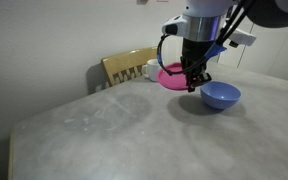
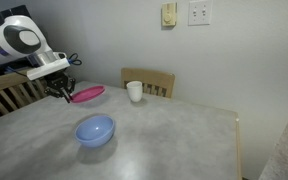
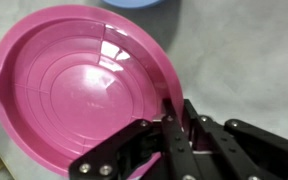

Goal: Put the pink plate on top of the blue bowl

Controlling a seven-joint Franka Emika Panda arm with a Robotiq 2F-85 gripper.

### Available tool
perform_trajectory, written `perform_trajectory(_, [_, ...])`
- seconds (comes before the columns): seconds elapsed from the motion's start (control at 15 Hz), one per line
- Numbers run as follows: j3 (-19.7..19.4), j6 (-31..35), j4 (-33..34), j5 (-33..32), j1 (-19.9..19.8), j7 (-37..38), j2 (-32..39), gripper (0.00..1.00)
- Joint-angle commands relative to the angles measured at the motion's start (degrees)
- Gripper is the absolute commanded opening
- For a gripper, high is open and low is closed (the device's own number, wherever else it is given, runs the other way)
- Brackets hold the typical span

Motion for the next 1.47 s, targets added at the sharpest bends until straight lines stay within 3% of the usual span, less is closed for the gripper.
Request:
perform_trajectory(0.0, [-0.7,5.1,-7.9,-1.2,-1.6,3.5,-5.3,0.03])
perform_trajectory(0.67, [-5.9,21.6,-23.5,-0.4,-7.5,4.8,-10.6,0.03])
perform_trajectory(1.13, [-7.8,28.4,-25.5,-0.2,-9.4,3.9,-9.8,0.03])
perform_trajectory(1.4, [-6.6,29.0,-26.5,3.1,-9.8,3.6,-10.0,0.03])
